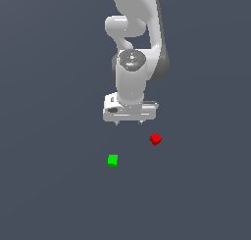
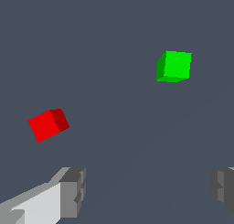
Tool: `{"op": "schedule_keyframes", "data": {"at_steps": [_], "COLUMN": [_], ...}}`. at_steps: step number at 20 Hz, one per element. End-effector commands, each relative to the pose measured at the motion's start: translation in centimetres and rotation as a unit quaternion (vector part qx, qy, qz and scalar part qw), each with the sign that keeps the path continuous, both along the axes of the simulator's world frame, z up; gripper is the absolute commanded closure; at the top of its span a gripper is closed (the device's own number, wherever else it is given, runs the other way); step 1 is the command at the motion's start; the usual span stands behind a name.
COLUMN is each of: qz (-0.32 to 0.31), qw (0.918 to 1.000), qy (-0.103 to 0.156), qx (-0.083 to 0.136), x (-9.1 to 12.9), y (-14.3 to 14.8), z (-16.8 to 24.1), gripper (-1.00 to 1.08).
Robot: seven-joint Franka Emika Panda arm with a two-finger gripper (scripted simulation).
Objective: Stack the red cube on top of the green cube.
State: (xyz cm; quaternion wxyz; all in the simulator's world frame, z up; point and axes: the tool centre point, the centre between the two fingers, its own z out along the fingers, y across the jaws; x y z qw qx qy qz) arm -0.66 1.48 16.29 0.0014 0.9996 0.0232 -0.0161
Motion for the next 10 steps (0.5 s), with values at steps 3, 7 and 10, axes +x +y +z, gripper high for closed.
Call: {"op": "schedule_keyframes", "data": {"at_steps": [3, 7, 10], "qz": [0.003, 0.024, 0.054], "qw": [1.0000, 0.9997, 0.9985], "qy": [0.000, -0.002, -0.004], "qx": [0.000, 0.001, 0.002], "x": [0.0, 0.3, 0.7], "y": [0.2, 1.5, 3.4], "z": [-0.1, -1.0, -2.3], "gripper": [-0.92, -0.92, -0.92]}}
